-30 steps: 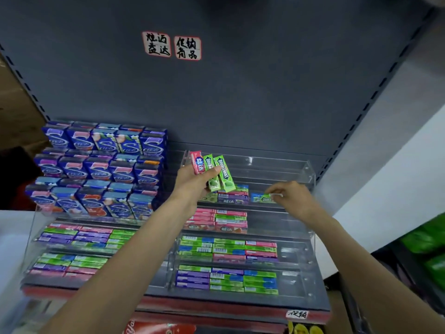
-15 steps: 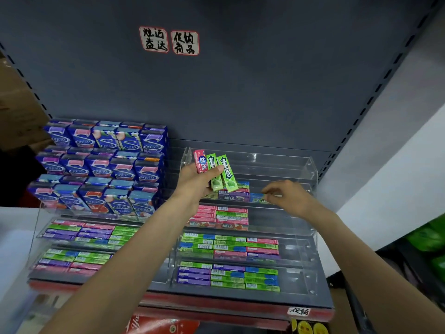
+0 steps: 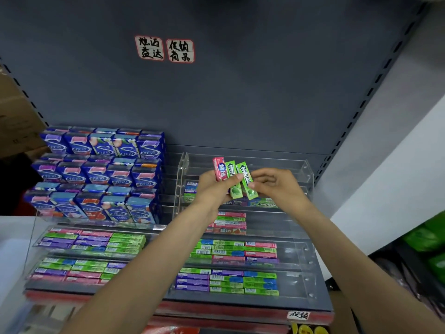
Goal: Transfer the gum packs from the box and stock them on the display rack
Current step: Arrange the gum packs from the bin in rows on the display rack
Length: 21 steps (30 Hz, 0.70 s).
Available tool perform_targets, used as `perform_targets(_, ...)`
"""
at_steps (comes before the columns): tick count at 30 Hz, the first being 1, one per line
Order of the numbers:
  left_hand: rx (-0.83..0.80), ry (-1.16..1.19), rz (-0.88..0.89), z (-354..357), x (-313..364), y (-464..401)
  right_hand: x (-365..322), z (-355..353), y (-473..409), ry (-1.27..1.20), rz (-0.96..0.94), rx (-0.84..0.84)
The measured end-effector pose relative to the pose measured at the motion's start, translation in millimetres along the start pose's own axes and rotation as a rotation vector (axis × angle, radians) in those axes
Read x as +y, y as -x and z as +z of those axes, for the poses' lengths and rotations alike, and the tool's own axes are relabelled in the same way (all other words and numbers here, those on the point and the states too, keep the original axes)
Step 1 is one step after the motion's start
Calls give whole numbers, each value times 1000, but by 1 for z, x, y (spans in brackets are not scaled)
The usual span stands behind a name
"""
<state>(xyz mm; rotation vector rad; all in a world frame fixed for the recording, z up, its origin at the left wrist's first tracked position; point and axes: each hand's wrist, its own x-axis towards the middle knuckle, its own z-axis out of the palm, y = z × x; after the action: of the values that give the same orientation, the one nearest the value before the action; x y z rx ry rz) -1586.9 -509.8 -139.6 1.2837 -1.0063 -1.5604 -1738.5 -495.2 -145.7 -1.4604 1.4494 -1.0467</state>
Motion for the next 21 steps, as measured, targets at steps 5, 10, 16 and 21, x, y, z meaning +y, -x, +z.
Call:
perform_targets(5,-57,124,-85,-2,9,0,12,-30,-5,338,-35,188)
perform_targets(10,-27,160,-118,-9,9,-1,38,-41,-8,794,-125,63)
perform_targets(16,-18,115,-110,-10,8,-2,40,-29,-12,814,-93,-183)
perform_targets(21,21,28,-103,-8,5,-3,36,-28,-15,778,-46,-252)
